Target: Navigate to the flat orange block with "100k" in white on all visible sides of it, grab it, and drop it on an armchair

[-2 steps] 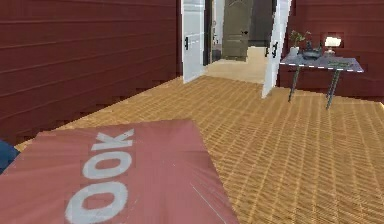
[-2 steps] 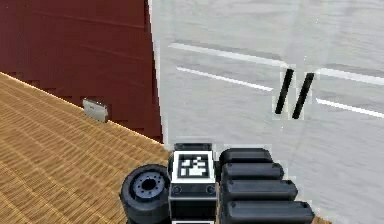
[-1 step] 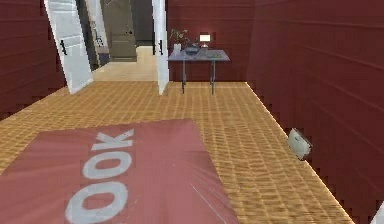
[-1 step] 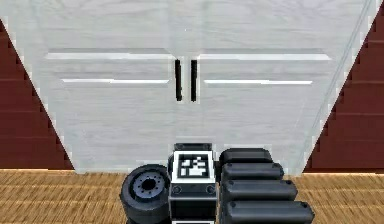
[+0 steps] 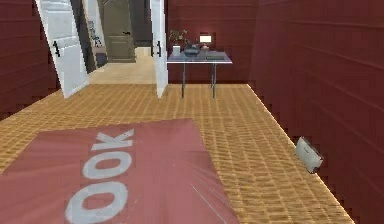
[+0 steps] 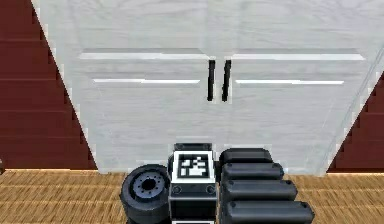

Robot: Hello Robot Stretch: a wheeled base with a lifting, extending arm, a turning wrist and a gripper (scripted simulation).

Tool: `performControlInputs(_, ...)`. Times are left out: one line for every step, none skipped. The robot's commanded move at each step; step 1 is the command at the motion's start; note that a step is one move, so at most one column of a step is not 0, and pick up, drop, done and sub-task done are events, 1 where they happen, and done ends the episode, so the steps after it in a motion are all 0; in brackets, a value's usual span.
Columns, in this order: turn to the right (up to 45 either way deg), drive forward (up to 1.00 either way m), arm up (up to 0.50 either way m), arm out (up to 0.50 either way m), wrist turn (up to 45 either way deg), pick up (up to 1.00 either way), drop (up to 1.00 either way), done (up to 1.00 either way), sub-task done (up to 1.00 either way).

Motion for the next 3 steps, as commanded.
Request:
performControlInputs(45.0,0.0,0.0,0.0,0.0,0.0,0.0,0.0,0.0)
performControlInputs(45.0,0.0,0.0,0.0,0.0,0.0,0.0,0.0,0.0)
performControlInputs(0.0,0.05,0.0,0.0,0.0,0.0,0.0,0.0,0.0)
